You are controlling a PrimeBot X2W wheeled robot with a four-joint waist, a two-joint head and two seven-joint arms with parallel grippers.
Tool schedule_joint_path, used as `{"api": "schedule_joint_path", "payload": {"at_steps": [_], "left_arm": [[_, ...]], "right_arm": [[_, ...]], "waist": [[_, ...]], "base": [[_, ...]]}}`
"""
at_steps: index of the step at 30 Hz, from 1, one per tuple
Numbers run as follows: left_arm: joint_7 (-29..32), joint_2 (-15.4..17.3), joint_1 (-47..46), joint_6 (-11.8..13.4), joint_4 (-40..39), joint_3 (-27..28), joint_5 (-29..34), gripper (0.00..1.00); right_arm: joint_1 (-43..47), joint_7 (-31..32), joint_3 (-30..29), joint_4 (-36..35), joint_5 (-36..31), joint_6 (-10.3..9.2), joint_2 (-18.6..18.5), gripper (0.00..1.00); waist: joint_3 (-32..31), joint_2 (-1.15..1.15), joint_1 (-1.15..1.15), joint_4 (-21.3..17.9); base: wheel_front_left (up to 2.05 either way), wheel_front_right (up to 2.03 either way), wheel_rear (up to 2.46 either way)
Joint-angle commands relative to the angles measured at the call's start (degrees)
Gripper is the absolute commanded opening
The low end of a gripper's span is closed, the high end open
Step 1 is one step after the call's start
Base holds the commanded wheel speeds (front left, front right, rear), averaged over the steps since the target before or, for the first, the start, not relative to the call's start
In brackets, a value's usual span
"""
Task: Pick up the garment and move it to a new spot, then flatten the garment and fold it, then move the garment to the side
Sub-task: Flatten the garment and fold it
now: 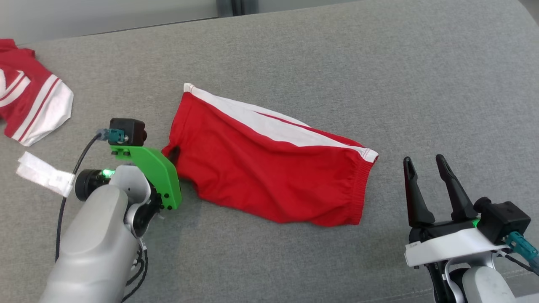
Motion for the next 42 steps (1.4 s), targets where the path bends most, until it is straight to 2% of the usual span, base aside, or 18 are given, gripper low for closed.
{"api": "schedule_joint_path", "payload": {"at_steps": [1,13,17,24,25,26,27,36,42], "left_arm": [[-0.9,0.4,2.3,0.2,-1.1,0.4,-0.6,0.0],[-4.9,-0.5,17.2,5.9,-15.0,2.4,-3.7,0.0],[-5.9,-0.7,21.6,8.2,-19.6,3.1,-4.3,0.0],[-8.3,-1.1,26.5,10.3,-23.2,3.6,-4.3,0.0],[-9.0,-1.2,26.8,10.7,-23.4,3.7,-4.0,0.31],[-9.6,-1.3,27.0,10.9,-23.4,3.7,-3.8,0.75],[-10.5,-1.3,27.2,11.0,-23.5,3.7,-3.3,1.0],[-21.9,-1.5,25.1,10.5,-24.9,3.5,1.1,1.0],[-26.8,-1.7,26.0,11.5,-24.8,3.6,3.6,1.0]], "right_arm": [[0.9,0.2,-1.0,-0.5,-0.7,0.01,-0.1,1.0],[2.5,3.8,-3.8,-2.3,-2.1,0.01,-0.1,1.0],[2.9,4.5,-3.5,-2.1,-1.9,0.01,-0.1,1.0],[3.0,5.2,-2.7,-1.4,-2.0,0.01,-0.1,1.0],[2.9,5.3,-2.6,-1.1,-2.1,0.01,-0.1,1.0],[2.8,5.3,-2.6,-0.9,-2.1,0.01,-0.1,1.0],[2.7,5.4,-2.5,-0.6,-2.0,0.01,-0.1,1.0],[2.2,5.7,-2.6,2.3,-2.0,0.01,-0.1,1.0],[3.1,7.4,-2.7,4.2,-1.6,0.01,-0.1,1.0]], "waist": [[-2.2,0.0,0.0,2.8],[-6.7,0.0,0.0,10.1],[-7.4,0.0,0.0,10.7],[-8.1,0.0,0.0,10.3],[-8.2,0.0,0.0,10.2],[-8.3,0.0,0.0,10.1],[-8.5,0.0,0.0,9.9],[-9.5,0.0,0.0,9.1],[-10.7,0.0,0.0,9.0]], "base": [[0.0,0.0,0.0],[0.0,0.0,0.0],[0.0,0.0,0.0],[0.0,0.0,0.0],[0.0,0.0,0.0],[0.0,0.0,0.0],[0.0,0.0,0.0],[0.0,0.0,0.0],[0.0,0.0,0.0]]}}
